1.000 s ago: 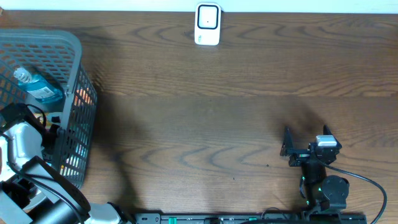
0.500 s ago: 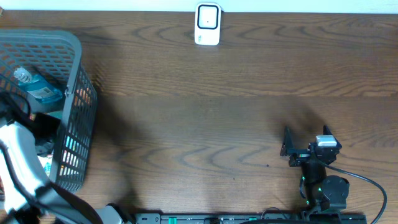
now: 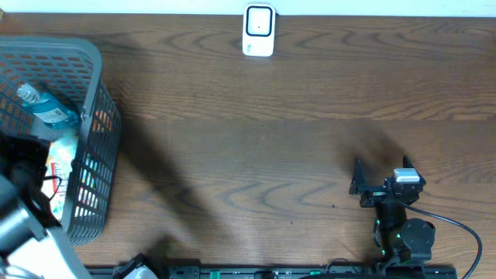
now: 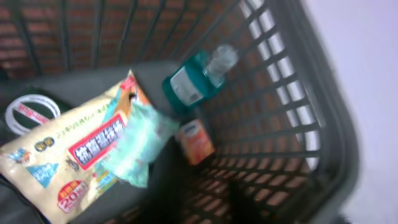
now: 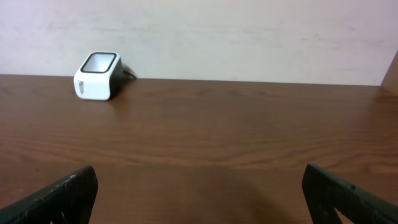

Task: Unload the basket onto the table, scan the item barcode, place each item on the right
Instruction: 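Reach the left gripper into the basket and grasp the light-green wipes pack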

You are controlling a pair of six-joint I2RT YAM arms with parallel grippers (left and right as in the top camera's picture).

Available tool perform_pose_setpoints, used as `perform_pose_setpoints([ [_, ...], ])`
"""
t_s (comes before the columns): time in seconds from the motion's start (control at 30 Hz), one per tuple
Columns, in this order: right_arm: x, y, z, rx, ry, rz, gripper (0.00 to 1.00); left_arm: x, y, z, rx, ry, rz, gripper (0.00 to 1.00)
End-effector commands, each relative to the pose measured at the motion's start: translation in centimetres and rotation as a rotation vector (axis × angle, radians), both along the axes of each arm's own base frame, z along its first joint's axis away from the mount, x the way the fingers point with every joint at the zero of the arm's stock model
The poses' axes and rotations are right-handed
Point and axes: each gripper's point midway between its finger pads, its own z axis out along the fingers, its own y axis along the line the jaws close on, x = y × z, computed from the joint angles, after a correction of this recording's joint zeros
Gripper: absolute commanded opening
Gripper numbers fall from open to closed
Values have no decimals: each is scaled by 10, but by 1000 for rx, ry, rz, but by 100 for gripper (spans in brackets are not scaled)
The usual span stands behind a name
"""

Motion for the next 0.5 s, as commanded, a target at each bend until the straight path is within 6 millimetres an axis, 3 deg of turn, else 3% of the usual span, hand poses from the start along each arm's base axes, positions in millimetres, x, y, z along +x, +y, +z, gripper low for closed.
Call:
perform_pose_setpoints([
  [0.0,0,4,-1,-11,2,18,99,-13,11,9,63,18,83,77],
  [0.07,0,4,-1,-11,2,18,99,-15,17,0,77,64,92,96],
  [0.1,0,4,-1,-11,2,18,99,-13,19,-8,72,90,82,100],
  [0.47,0,3,-1,-11,2,17,99,20,42,-130,-185,408,31,98],
])
